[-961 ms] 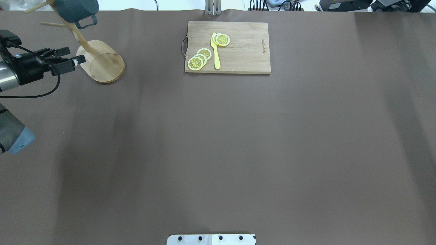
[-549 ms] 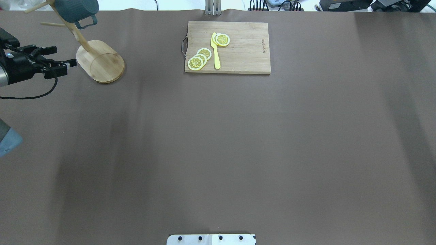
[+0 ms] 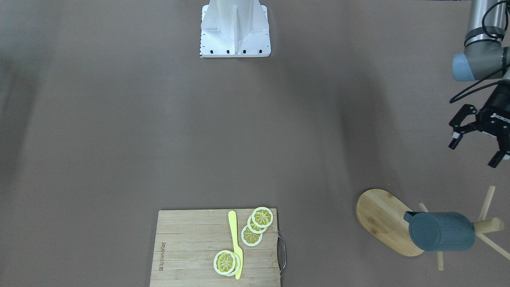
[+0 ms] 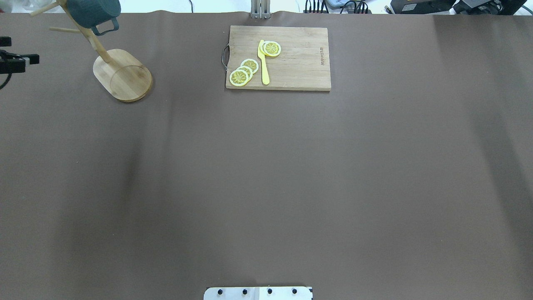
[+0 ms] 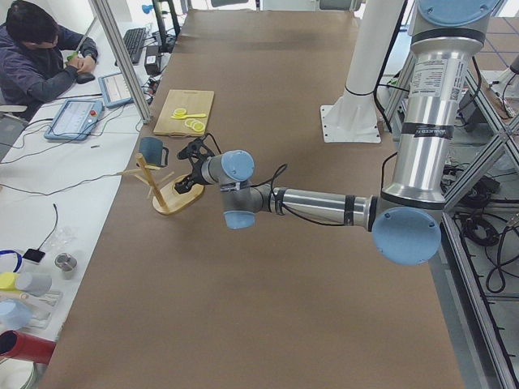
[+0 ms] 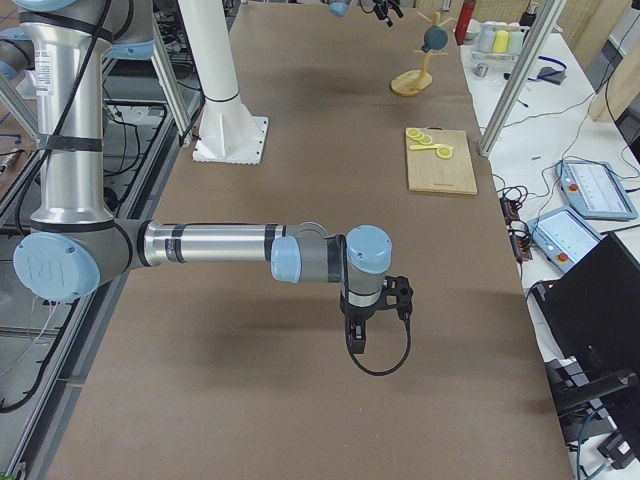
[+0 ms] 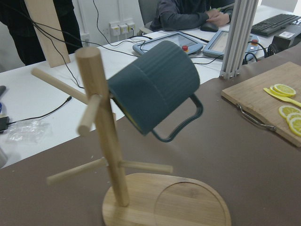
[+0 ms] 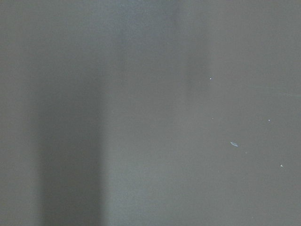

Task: Hang cup on storage rack
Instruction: 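Open the left gripper and pull it back from the hanging mug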

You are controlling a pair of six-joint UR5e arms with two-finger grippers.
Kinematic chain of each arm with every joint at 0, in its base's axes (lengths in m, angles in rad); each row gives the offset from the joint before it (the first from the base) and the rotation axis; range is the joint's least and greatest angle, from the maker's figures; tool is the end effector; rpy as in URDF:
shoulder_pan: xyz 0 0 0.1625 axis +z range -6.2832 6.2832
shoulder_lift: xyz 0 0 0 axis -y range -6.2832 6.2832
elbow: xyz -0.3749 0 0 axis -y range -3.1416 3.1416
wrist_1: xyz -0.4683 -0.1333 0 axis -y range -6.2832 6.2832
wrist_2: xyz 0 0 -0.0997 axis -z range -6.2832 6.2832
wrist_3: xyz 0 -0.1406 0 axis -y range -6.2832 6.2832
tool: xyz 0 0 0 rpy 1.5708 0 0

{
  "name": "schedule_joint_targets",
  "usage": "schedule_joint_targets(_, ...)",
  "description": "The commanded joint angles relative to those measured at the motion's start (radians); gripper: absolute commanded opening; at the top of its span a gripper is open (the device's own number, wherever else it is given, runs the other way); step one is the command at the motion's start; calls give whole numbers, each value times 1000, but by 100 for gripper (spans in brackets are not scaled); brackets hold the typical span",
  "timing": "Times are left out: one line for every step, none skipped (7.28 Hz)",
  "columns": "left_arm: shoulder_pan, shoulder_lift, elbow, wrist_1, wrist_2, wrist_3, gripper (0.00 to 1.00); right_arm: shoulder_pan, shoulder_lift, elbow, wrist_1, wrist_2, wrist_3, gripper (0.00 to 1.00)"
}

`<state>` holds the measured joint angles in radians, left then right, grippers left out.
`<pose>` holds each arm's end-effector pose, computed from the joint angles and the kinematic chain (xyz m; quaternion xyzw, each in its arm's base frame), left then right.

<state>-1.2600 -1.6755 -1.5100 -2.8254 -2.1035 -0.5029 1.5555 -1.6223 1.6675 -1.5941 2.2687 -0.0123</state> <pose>0.1400 -0.6383 0.4513 0.4527 0.4234 0.0847 0.7802 0.0345 -0.5511 0.6213 0.0098 -0.3419 -0.0167 0.9395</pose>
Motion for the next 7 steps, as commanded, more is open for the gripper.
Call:
schedule_joint_targets(-122, 2, -13, 180, -116, 161, 99, 0, -2, 0, 0, 0, 0, 100)
schedule_joint_targets(-142, 3, -12, 248, -116, 241, 99, 0, -8, 0, 0, 0, 0, 100)
schedule_joint_targets(-156, 16, -12, 324, -119, 332, 99, 0, -8, 0, 0, 0, 0, 100)
schedule_joint_targets(-185, 14, -13, 456, -136, 389, 99, 0, -8, 0, 0, 0, 0, 100)
schedule_joint_targets(-202, 14, -21, 603, -133, 442, 99, 0, -10, 0, 0, 0, 0, 100)
schedule_joint_targets(-214, 7, -36, 776, -133, 473, 99, 0, -10, 0, 0, 0, -2, 100)
schedule_joint_targets(-217, 7, -79, 931, -127, 478, 99, 0, -10, 0, -1, 0, 0, 100)
